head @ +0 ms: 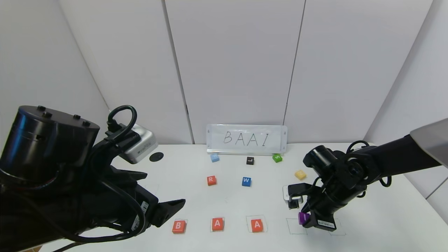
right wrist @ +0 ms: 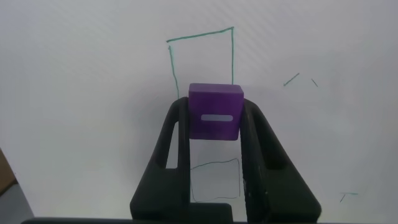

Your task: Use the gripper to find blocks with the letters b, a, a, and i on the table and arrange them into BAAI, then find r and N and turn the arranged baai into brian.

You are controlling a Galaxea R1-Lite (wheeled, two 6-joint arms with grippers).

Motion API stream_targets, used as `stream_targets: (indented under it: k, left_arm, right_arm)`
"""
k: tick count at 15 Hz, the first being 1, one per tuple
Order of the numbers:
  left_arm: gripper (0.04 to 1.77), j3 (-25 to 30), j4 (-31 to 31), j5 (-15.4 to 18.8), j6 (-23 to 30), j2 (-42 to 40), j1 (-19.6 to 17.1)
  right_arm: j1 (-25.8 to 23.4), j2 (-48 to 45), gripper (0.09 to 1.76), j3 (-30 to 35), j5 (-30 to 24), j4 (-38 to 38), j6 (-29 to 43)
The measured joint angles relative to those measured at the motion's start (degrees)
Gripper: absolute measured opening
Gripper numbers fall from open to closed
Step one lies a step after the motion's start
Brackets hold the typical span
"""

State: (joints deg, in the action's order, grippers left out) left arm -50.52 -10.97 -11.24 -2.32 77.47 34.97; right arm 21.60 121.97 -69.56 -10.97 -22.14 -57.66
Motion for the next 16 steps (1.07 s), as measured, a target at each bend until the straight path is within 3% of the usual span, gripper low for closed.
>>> stream_targets:
  k: [6,16]
  left_arm:
    - [1.72,0.27,-0.06,0.02,-0.15,-0.10,0.11]
    - [1.72,0.77,0.09,-0.04,-0.57,0.00,0.85]
  right_arm:
    - [4.52,-0.09,0.53,0.99,0.06,0.11,-0.30]
    - [3.54,1.38,0.53,1.54,0.27,0.84,-5.16]
